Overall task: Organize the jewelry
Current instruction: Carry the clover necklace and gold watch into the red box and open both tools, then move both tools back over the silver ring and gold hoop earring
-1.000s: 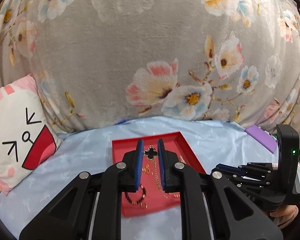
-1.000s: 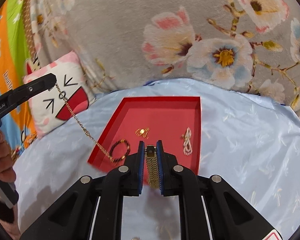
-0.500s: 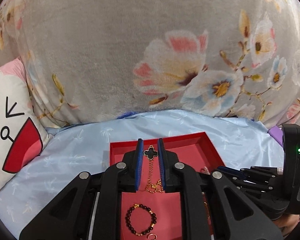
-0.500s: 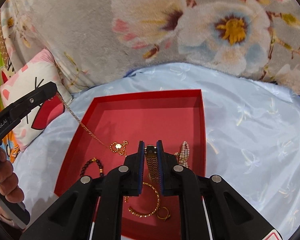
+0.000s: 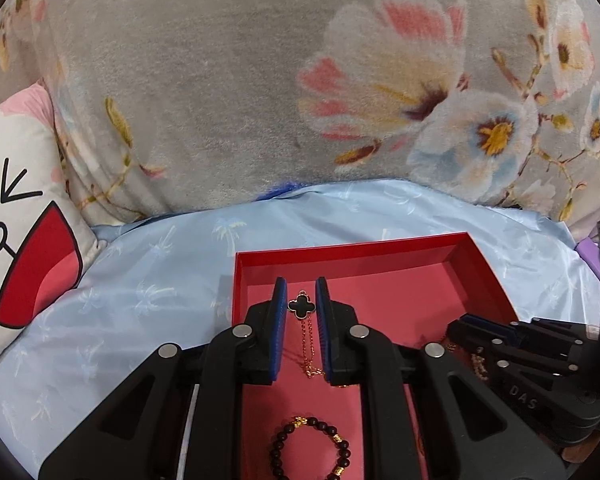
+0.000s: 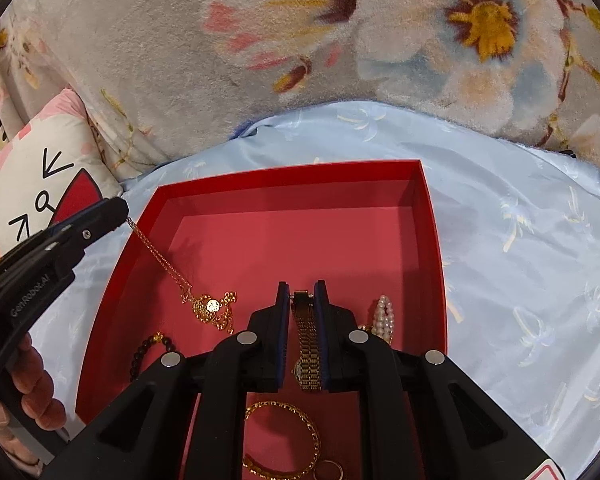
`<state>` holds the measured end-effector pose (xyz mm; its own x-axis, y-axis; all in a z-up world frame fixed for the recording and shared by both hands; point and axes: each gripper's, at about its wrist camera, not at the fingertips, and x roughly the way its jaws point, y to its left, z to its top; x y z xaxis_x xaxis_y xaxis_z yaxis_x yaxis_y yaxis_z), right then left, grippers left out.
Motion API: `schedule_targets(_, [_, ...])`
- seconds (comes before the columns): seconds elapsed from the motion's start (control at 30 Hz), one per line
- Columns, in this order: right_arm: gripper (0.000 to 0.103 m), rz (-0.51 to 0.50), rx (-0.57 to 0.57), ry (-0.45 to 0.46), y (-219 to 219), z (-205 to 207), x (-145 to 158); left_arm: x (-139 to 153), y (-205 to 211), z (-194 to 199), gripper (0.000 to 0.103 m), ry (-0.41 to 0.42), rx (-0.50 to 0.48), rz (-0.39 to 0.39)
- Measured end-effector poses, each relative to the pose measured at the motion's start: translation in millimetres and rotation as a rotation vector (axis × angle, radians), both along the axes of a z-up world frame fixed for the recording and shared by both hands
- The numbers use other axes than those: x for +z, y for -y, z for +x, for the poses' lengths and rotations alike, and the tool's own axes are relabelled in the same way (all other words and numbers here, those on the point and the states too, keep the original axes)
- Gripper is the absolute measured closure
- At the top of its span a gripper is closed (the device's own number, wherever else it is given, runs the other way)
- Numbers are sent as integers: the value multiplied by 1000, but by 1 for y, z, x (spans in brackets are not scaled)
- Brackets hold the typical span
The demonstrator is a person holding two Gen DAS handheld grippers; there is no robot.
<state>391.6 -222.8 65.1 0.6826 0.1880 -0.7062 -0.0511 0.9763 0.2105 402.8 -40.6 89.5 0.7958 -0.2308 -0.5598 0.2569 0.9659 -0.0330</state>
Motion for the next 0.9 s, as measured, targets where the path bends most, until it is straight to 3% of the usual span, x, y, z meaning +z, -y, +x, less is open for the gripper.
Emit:
schedule_targets(0.23, [90,14,5,48,0,-12,14,-3,-5,3,89,1,51,-2])
schedule_targets(0.3, [90,17,10,57,-1,-17,19,-2,-7,2,84,0,67,-2])
schedule_targets(0.37, [90,23,18,64,-2,-23,22,-1,-10,0,71,2,86,-8])
schedule_targets(0.5, [90,10,38,83,-6,-43,31,4,-14,-10,68,12,100,-8])
schedule_targets(0.8, [87,-7,85,109,-4,-119,42,19,-27,-73,67,31,67,3])
schedule_targets(0.9, [81,-11,95,97,2,-153,37,16,-33,-103,60,14,51,-8])
